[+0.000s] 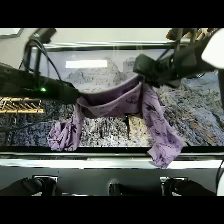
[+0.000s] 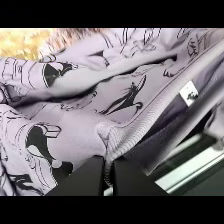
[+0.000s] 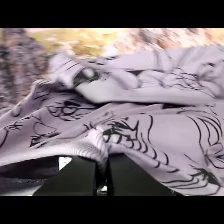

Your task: Fold the clothes and pants, and hang the long-sleeved shirts on hangers.

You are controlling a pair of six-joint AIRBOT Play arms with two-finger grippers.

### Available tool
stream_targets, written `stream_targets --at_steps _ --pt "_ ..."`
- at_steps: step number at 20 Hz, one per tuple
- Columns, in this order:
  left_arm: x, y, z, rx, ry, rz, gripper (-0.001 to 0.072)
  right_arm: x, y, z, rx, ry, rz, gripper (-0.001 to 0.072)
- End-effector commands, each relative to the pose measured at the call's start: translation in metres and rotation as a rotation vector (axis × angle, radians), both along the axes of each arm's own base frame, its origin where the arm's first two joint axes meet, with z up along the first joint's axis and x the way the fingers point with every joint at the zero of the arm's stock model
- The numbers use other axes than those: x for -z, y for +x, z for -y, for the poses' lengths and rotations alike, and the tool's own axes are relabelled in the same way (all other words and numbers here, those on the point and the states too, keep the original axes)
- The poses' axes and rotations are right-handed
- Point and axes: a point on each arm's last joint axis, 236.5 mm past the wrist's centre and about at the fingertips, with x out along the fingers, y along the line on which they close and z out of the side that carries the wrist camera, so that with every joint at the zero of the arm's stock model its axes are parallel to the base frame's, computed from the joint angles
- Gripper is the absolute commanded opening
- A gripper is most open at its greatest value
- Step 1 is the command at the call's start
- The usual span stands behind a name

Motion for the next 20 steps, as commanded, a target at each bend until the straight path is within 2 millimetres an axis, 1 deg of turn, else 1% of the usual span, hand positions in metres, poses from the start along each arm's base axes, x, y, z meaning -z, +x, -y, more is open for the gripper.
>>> stream_targets --at_steps 1,3,4,6,7,8,10,11,12,13,14,16,18,20 --pt "-0.019 0.005 -0.016 -0.066 -0.034 0.005 0.0026 0.002 -0.011 -0.006 -0.100 -0.031 -0.064 0.0048" --pt "-0.011 0.001 -0.033 -0.100 0.002 -0.050 0.0026 0.017 -0.035 0.012 -0.152 -0.134 -0.152 0.0048" --pt "-0.006 -0.002 -0.040 -0.117 0.018 -0.082 0.0026 0.016 -0.039 0.018 -0.166 -0.155 -0.135 0.0048" --pt "-0.001 -0.005 -0.044 -0.134 0.027 -0.111 0.0026 0.023 -0.053 0.037 -0.152 -0.210 -0.141 0.0047" --pt "0.005 -0.006 -0.044 -0.145 0.028 -0.130 0.0026 0.034 -0.065 0.047 -0.140 -0.235 -0.170 0.0048" --pt "0.014 -0.007 -0.044 -0.144 0.042 -0.153 0.0026 0.048 -0.079 0.057 -0.133 -0.257 -0.208 0.0048" --pt "0.041 -0.013 -0.038 -0.125 0.073 -0.216 0.0026 0.086 -0.108 0.070 -0.098 -0.274 -0.305 0.0048" --pt "0.056 -0.017 -0.031 -0.107 0.086 -0.244 0.0026 0.105 -0.121 0.069 -0.084 -0.247 -0.346 0.0048" --pt "0.072 -0.021 -0.024 -0.088 0.098 -0.266 0.0026 0.120 -0.130 0.064 -0.062 -0.210 -0.376 0.0048" --pt "0.087 -0.024 -0.018 -0.074 0.111 -0.285 0.0026 0.132 -0.133 0.058 -0.023 -0.161 -0.397 0.0048" --pt "0.099 -0.026 -0.013 -0.067 0.118 -0.298 0.0026 0.140 -0.130 0.051 0.005 -0.121 -0.399 0.0048" --pt "0.119 -0.022 -0.006 -0.081 0.114 -0.311 0.0026 0.146 -0.112 0.040 0.048 -0.061 -0.360 0.0048" --pt "0.131 -0.015 -0.001 -0.085 0.108 -0.314 0.0026 0.152 -0.093 0.031 0.067 -0.038 -0.336 0.0048" --pt "0.140 -0.011 0.002 -0.087 0.119 -0.328 0.0027 0.165 -0.082 0.025 0.068 -0.040 -0.359 0.0049"
